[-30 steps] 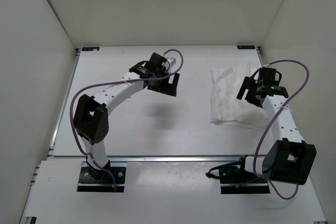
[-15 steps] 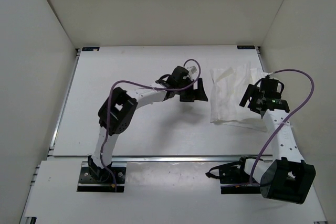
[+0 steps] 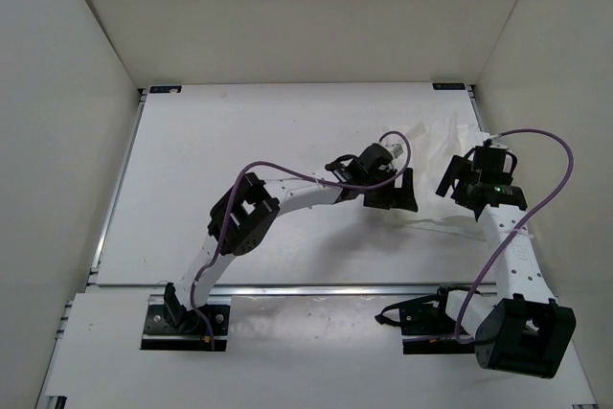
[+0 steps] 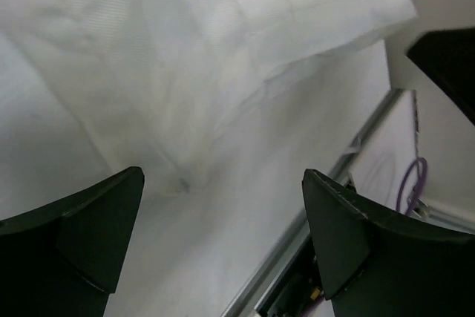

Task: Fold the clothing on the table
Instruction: Move the skirt to the center of the board

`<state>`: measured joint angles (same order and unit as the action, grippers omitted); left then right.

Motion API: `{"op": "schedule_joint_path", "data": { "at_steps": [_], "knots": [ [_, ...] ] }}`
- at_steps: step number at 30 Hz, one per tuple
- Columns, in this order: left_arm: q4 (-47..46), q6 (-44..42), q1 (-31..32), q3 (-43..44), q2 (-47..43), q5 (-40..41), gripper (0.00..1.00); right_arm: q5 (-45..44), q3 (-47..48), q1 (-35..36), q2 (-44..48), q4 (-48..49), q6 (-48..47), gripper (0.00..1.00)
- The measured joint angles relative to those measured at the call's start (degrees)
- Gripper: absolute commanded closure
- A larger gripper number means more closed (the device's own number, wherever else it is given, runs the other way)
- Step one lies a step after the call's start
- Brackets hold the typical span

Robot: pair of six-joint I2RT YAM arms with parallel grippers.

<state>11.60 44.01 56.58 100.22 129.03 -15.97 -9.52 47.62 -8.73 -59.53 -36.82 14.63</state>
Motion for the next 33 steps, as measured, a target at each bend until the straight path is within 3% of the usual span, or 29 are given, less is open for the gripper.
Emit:
{"op": "schedule_joint_path", "data": {
  "at_steps": [10, 17, 18, 21, 28, 33],
  "knots": [
    [3.87, -0.35, -0.96, 3.67, 4.74, 8.48, 0.02, -2.36, 0.07, 1.20, 0.00, -0.37, -0.07, 0.14],
    [4.76, -0.11, -0.90, 4.55, 5.35, 9.90, 0.57, -3.37, 0.07, 1.09, 0.44, -0.92, -0.07, 0.14],
    [4.94, -0.11, -0.90, 4.55, 5.57, 10.21, 0.71, -3.39, 0.07, 1.09, 0.52, -0.94, -0.07, 0.13],
    [5.99, -0.15, -0.92, 4.52, 5.79, 10.80, 0.98, -3.56, 0.07, 1.09, 0.52, -0.94, -0.07, 0.14],
    [7.15, -0.02, -2.01, 4.26, 5.73, 10.64, 1.00, -2.93, 0.07, 0.39, 0.52, -0.83, 0.07, 0.13],
    [2.34, 1.18, -5.97, -8.63, -1.01, 10.21, 1.00, 0.31, -0.70, -0.39, 0.55, 0.85, 0.20, 0.16]
  ]
}}
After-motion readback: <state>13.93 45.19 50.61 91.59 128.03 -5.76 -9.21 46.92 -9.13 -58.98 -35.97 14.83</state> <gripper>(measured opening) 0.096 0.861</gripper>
